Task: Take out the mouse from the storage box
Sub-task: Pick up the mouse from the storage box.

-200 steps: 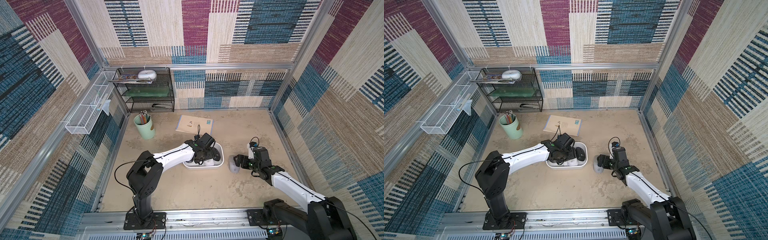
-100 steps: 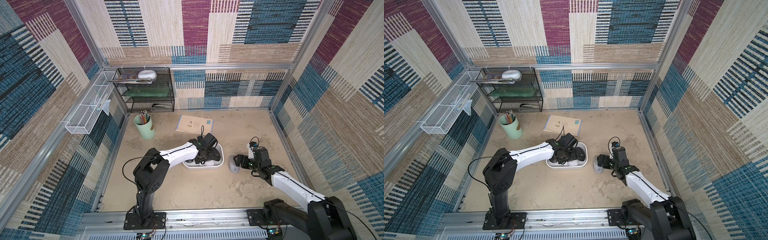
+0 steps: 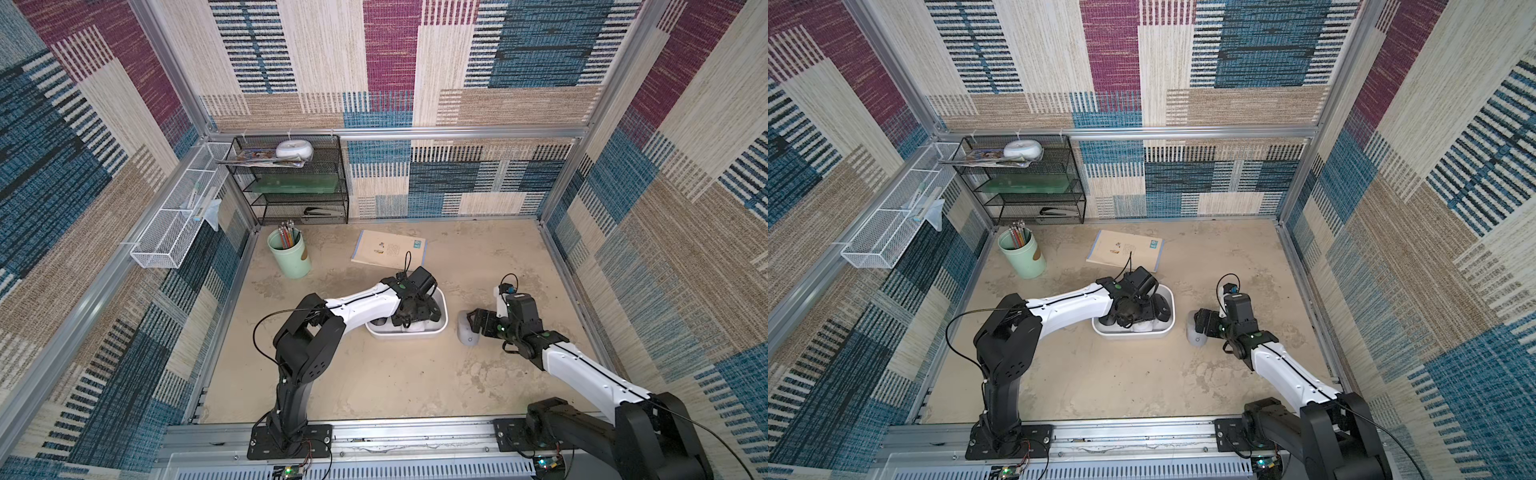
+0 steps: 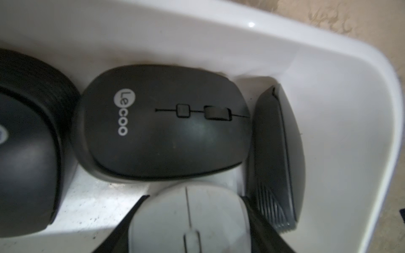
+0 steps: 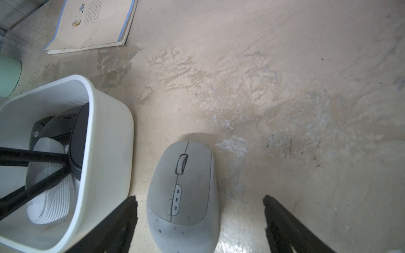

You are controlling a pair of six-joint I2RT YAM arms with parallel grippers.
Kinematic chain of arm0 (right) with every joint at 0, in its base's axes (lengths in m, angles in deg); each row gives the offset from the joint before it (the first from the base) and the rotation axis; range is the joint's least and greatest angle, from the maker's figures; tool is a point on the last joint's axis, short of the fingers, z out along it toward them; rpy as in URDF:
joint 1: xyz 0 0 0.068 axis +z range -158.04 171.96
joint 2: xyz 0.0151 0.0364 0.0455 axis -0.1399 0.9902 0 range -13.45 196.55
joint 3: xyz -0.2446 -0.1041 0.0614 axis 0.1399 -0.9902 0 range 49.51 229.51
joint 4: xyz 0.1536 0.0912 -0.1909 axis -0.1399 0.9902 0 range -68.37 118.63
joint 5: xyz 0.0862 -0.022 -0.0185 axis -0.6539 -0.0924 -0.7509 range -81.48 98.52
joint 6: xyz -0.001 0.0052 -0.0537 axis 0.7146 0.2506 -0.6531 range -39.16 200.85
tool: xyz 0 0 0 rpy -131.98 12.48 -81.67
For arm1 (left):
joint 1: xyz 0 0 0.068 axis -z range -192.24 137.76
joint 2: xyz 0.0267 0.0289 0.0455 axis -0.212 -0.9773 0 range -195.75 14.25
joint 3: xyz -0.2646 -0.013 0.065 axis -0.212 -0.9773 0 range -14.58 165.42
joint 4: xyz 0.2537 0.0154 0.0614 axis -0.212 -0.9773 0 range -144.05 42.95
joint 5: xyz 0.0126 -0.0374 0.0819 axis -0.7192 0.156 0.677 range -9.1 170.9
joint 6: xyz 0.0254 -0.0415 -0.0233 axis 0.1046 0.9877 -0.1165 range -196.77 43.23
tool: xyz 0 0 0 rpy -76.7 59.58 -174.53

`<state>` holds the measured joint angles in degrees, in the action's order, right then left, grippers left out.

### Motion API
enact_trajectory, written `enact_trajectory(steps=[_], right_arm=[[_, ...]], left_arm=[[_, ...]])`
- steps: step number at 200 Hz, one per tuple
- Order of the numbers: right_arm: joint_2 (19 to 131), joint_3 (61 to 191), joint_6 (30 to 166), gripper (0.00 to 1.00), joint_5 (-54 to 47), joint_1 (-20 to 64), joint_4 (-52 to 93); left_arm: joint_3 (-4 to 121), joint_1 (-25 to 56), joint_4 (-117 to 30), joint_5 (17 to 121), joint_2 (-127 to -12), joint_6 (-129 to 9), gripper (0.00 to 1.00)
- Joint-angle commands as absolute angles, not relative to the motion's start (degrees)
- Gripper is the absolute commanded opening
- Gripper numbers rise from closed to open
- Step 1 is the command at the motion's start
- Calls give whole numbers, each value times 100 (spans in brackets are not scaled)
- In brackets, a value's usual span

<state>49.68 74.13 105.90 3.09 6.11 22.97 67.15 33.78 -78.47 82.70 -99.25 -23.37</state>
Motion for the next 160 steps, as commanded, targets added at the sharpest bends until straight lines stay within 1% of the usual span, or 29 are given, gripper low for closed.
enact_trajectory(steps=[1,53,82,120,160], right_arm=[[4979,7445,10580,92,298,610,2181],[4984,7447,10581,93,300,612,2181],[4983,7447,10576,93,300,606,2181],[5010,7456,10572,92,292,616,2177],[5036,7465,10577,92,301,610,2172]], left_arm=[[6710,3389,-7918,8097,-9817,-2444,54],[6733,3305,-7979,8116,-9528,-2576,52],[6623,3040,-8027,8069,-9145,-2667,52],[6455,2485,-8366,8197,-8462,-3013,52],[5941,1481,-8578,8111,-7926,-3379,52]])
